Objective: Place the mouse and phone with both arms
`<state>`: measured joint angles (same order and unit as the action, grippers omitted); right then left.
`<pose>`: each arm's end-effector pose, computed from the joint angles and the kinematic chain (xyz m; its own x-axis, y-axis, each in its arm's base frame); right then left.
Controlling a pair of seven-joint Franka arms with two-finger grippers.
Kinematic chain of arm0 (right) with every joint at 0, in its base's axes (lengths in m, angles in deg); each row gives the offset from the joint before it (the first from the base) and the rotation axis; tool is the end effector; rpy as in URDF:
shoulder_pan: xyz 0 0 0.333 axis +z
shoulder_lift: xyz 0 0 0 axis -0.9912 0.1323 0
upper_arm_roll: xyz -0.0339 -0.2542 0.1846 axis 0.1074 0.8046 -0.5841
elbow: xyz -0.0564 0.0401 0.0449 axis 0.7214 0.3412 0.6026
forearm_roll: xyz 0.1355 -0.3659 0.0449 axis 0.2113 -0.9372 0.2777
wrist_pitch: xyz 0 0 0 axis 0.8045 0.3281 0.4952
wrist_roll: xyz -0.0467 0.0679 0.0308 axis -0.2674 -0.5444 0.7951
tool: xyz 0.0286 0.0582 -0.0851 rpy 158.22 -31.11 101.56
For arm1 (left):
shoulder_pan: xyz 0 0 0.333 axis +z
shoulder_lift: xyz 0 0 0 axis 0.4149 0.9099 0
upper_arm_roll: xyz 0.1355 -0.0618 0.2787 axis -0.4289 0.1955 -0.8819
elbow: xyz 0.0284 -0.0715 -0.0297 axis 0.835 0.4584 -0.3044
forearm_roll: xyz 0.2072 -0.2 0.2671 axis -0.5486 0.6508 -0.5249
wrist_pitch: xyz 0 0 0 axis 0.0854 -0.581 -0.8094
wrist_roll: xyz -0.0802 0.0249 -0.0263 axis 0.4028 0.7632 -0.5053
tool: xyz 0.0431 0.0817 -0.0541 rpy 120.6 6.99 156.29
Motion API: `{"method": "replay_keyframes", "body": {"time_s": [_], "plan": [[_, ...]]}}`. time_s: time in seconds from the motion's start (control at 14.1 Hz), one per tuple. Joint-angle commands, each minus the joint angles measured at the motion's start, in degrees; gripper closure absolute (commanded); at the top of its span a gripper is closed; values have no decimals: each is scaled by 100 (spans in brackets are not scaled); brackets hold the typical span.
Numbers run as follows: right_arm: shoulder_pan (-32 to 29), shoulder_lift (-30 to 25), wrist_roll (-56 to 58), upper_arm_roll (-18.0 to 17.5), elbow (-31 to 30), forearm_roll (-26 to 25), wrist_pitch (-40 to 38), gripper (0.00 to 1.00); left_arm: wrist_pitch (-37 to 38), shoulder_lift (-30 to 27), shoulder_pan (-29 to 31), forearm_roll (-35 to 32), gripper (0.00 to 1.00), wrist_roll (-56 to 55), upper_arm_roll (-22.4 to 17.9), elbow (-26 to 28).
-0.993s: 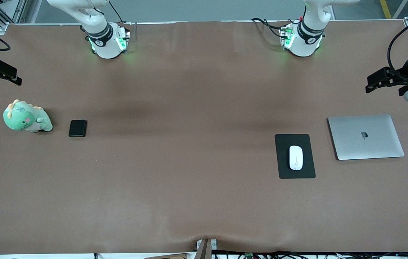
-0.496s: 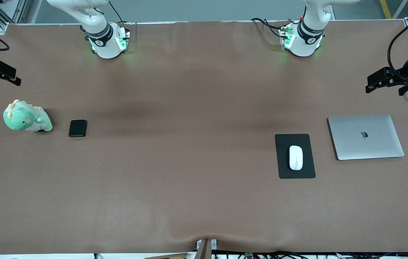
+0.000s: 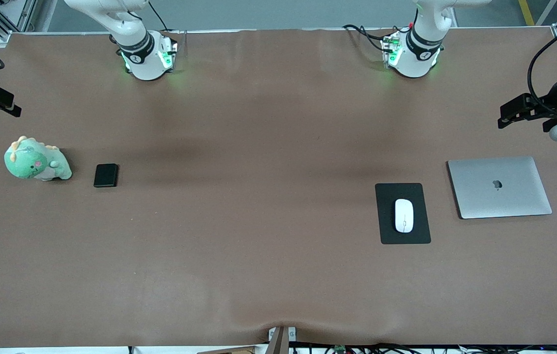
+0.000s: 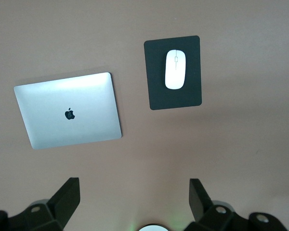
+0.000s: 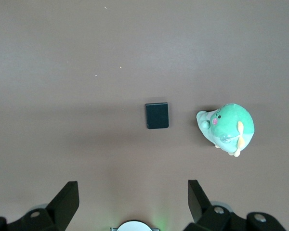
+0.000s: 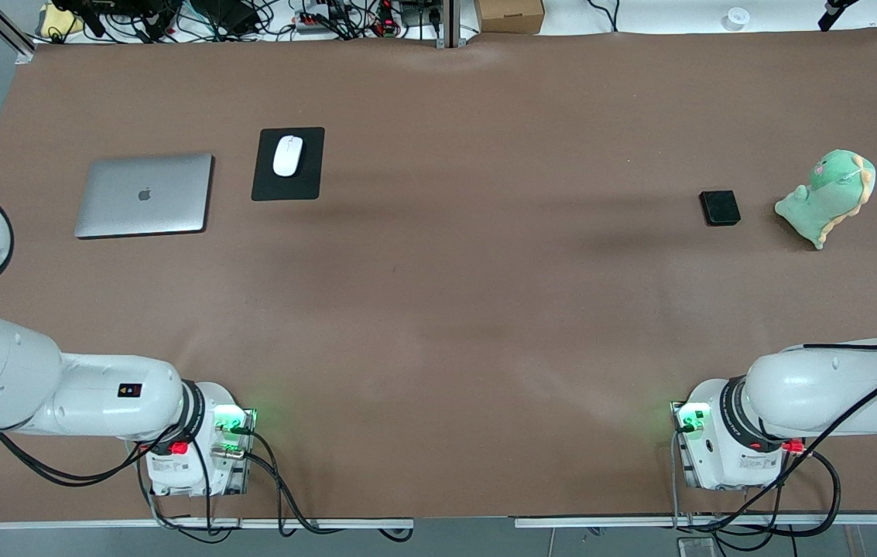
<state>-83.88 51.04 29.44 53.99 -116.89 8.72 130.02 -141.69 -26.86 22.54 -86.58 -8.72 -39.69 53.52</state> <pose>0.5185 -0.0685 0.6420 0.9969 -0.0185 -0.0767 -0.0209 -0.9993 -0.0302 0.5505 -0.0250 0.6213 0.9911 -0.1048 -0.0815 -0.1040 -0.9945 0.0135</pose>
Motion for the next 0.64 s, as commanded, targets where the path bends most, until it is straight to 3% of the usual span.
{"method": "replay_keyframes", "body": {"time_s": [0.0,0.57], "plan": [[-124,-82,98,-51,-6,-46,-69,0,-56,-4,22,49,0,-38,7,1],[-28,-73,126,-95,12,-28,-43,0,-56,-4,22,49,0,-38,-1,-8]]}}
